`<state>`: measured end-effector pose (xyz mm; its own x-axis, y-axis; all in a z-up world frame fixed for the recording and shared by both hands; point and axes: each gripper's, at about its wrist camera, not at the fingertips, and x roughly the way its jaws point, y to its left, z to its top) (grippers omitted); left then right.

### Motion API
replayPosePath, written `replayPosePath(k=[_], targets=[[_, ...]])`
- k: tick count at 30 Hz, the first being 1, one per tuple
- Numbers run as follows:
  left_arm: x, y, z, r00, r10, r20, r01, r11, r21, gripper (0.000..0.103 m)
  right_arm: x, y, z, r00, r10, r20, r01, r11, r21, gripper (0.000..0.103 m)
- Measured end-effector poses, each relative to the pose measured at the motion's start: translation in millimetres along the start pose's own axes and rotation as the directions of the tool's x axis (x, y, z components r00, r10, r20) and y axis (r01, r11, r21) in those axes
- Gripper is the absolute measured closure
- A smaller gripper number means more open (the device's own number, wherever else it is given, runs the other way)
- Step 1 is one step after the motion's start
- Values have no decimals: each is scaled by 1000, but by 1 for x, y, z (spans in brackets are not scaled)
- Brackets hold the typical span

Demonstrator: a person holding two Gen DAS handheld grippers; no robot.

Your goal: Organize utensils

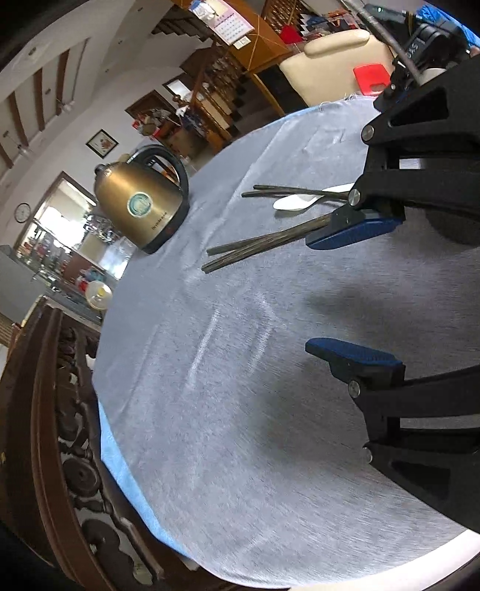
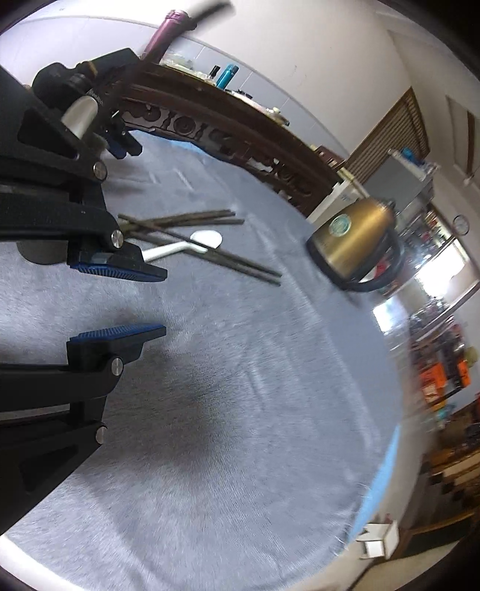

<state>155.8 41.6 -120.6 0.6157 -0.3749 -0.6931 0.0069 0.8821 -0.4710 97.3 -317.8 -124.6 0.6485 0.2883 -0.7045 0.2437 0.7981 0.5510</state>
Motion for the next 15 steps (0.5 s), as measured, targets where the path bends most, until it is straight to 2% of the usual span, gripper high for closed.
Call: replayPosePath(k=[3,6,11,15], targets=[[14,-6,16,1000,20,-7,-20,999,37,53,23,-5,16,999,1,-45,-1,1000,-1,78],[34,-16,35,997,74,-17,-71,991,109,53,44,-4,37,996,16,-86,-15,1000,10,78],[70,-29,57,991,122,-59,-108,975,196,53,83,11,77,991,9,-134,-12,1000,-20,78],[94,-33,71,988,130,-88,-110,973,203,53,109,27,98,987,11,-161,-14,1000,-22,78]])
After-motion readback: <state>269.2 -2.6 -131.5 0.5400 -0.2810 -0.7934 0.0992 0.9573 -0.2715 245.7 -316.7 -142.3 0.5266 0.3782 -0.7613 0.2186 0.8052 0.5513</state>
